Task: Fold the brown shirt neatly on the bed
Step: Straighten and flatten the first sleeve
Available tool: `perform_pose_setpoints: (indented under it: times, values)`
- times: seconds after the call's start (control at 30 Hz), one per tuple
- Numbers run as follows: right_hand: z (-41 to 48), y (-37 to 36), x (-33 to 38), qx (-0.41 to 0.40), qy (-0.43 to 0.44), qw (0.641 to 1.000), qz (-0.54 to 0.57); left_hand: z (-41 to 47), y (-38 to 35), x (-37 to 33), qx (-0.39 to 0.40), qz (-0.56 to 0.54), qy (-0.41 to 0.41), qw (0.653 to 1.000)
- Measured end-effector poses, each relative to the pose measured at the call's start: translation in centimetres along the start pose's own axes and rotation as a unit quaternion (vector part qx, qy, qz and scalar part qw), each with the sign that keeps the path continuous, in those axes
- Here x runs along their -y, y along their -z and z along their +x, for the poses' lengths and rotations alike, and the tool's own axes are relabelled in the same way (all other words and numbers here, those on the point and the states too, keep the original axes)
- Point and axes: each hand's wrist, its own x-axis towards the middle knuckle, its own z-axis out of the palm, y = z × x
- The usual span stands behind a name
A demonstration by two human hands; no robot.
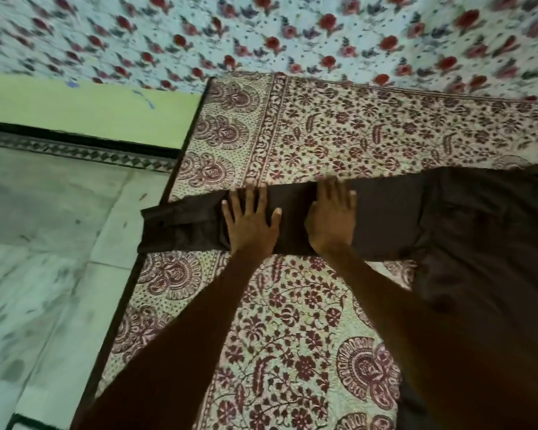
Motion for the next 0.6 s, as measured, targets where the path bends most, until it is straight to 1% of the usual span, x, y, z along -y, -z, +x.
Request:
perform_pose_setpoints:
  times: [0.03, 0.07, 0.1, 0.2, 0.27, 0.33, 0.47, 0.53, 0.6]
  values:
    - [-0.6, -1.0, 2.6, 0.029, 0.039, 0.998, 0.026, -0.2, 0.0, 0.5, 0.002, 0.011, -0.022, 1.000]
    - [-1.2, -1.9, 4.5, 0.047, 0.056, 0.997, 0.035, -0.3, 0.2, 1.6, 0.003, 0.021, -0.035, 0.999]
    - [-1.8, -2.9, 5.6, 0.050, 0.053, 0.997, 0.029, -0.5, 0.6, 3.4, 0.000, 0.024, -0.032, 0.999]
    - [-2.2, -4.4, 5.7, 0.029, 0.030, 0.999, -0.020, -1.4, 1.6, 10.2, -0.025, -0.010, 0.023, 0.999]
    - [-2.2, -4.7, 5.6, 0.009, 0.032, 0.999, -0.038, -1.5, 2.4, 12.9, -0.011, -0.017, 0.003, 1.000]
    - [-2.1, -4.8, 6.0, 0.001, 0.032, 0.999, -0.043, -1.2, 2.7, 13.1, -0.013, -0.015, -0.018, 1.000]
    - [-2.3, -4.8, 5.9, 0.006, 0.038, 0.998, -0.050, -2.0, 2.8, 13.3, -0.034, 0.022, -0.011, 0.999]
    - [-1.9, -4.5, 6.0, 0.029, 0.039, 0.998, -0.041, -2.2, 2.8, 14.3, -0.021, 0.034, 0.002, 0.999]
    - [-1.5, -3.7, 6.0, 0.076, 0.046, 0.996, -0.015, -2.2, 3.2, 14.2, 0.008, 0.028, 0.016, 0.999]
